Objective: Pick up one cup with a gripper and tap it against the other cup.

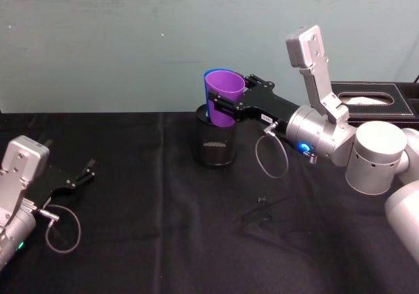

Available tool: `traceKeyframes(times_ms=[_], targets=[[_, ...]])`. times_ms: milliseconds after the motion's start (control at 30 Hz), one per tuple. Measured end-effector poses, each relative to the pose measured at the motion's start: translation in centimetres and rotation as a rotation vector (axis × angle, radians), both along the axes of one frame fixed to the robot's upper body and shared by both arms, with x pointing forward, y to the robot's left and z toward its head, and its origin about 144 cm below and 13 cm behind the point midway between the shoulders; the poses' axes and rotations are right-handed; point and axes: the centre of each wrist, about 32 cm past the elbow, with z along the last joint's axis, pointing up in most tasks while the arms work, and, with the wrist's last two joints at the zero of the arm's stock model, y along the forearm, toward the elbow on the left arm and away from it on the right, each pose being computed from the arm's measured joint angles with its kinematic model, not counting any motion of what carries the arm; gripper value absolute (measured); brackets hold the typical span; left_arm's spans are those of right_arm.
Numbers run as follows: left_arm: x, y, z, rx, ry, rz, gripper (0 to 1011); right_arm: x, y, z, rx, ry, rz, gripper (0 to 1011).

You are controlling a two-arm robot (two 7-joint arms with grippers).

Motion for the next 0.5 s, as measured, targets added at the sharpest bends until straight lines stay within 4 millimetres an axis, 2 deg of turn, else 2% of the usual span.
traceKeyframes(times_ms=[500], targets=[[0.00, 0.00, 0.00, 0.000, 0.000, 0.000, 1000, 0.00, 0.00, 0.00, 0.000, 0.000, 0.000, 735]])
